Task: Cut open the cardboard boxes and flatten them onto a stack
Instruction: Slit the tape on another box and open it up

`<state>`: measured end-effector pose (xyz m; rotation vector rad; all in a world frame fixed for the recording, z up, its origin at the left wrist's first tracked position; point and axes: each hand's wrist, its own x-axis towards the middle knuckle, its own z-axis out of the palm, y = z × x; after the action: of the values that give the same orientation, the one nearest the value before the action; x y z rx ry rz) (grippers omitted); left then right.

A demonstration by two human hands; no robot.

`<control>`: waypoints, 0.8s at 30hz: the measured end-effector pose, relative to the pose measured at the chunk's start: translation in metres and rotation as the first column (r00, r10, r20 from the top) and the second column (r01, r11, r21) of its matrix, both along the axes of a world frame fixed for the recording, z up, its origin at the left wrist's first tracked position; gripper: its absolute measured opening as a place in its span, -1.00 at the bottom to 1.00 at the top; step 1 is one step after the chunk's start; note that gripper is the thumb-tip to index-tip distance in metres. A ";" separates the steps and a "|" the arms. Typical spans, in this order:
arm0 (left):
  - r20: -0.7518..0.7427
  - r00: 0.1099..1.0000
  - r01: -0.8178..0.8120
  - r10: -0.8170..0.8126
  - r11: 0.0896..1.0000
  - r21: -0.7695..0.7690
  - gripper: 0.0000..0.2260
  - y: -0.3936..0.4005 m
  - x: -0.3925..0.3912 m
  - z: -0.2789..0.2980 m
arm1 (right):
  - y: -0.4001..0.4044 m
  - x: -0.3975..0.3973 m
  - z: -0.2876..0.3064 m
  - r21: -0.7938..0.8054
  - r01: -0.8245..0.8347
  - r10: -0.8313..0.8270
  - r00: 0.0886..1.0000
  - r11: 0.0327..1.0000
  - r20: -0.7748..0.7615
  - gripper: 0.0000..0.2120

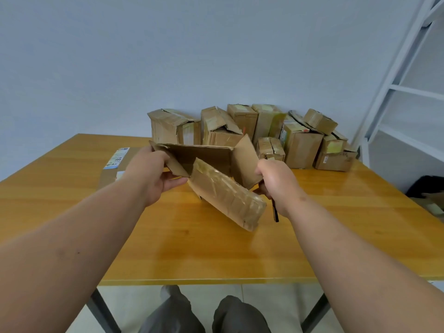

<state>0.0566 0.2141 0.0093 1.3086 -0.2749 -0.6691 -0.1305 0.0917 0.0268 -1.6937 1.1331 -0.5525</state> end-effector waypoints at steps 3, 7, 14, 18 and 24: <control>-0.093 0.996 -0.006 0.000 0.998 -0.070 -0.60 0.006 0.001 -0.004 | -0.006 -0.005 -0.004 -0.104 -0.108 0.107 0.994 0.989 -0.008 -0.92; -0.127 0.992 -0.018 0.016 1.000 -0.018 -0.26 0.019 0.014 -0.017 | 0.001 -0.014 -0.007 -0.240 -0.348 0.310 0.933 0.906 -0.182 -0.92; -0.044 0.999 -0.006 0.023 0.936 0.352 -0.70 0.049 0.032 -0.050 | 0.014 -0.001 -0.023 -0.124 -0.676 0.548 0.679 0.727 -0.487 -0.97; 0.318 0.941 -0.159 -0.115 0.680 0.716 -0.61 0.055 0.041 -0.069 | 0.020 0.005 -0.047 -0.028 -0.686 0.578 0.633 0.727 -0.515 -0.73; 0.494 0.474 -0.382 -0.729 0.335 0.861 -0.29 0.036 0.014 -0.076 | 0.013 0.018 -0.074 -0.255 -0.635 0.406 0.702 0.729 -0.586 -0.77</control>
<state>0.0710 0.2505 -0.0667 2.8551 -1.0816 -0.2181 -0.1126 0.1050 -0.0477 -2.5548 0.7939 0.0329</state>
